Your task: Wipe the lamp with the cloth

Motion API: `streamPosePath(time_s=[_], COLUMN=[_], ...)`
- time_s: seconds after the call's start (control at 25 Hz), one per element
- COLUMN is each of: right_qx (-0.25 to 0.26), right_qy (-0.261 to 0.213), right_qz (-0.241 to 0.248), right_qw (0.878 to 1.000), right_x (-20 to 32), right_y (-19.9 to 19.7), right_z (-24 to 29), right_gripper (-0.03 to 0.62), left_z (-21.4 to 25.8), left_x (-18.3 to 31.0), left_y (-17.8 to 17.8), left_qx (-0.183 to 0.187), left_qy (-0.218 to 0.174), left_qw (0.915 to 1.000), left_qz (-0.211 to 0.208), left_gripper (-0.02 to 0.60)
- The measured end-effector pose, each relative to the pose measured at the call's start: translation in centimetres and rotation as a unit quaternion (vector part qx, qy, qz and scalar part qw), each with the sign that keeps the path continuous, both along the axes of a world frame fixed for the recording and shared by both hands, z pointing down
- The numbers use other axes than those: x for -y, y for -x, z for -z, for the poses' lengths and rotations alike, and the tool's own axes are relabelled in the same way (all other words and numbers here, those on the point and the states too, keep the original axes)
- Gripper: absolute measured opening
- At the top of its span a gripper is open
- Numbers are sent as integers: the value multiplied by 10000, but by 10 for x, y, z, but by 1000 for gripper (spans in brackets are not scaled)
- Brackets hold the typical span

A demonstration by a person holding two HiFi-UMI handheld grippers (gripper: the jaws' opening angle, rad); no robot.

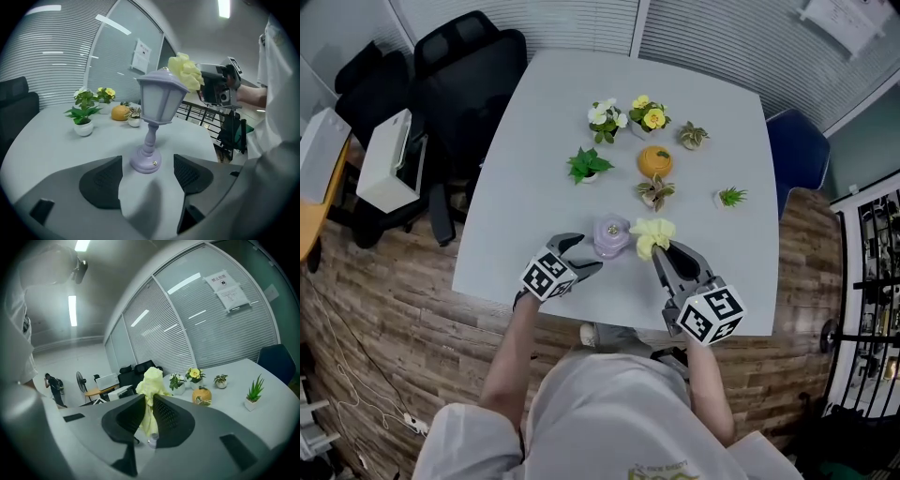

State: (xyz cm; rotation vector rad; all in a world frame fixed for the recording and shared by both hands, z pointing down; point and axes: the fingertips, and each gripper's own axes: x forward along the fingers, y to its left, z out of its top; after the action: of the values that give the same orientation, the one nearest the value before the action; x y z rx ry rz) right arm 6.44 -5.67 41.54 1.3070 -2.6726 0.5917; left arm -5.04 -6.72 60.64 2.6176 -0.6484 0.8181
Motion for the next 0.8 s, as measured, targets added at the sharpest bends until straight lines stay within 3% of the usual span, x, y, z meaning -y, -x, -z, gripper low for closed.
streamPosePath(time_s=[0.44, 0.8], right_qx=[-4, 42], right_qy=[206, 265], right_qz=[148, 296], right_qw=[9997, 9992], right_x=[26, 39], right_y=[-1, 5], right_z=[-21, -22], right_gripper=[64, 64], left_z=[-22, -29], left_x=[16, 14], left_y=[-10, -18], left_qx=[344, 812], left_qy=[-84, -471], left_qw=[9974, 9854], left_qz=[-631, -1420], left_gripper=[319, 319])
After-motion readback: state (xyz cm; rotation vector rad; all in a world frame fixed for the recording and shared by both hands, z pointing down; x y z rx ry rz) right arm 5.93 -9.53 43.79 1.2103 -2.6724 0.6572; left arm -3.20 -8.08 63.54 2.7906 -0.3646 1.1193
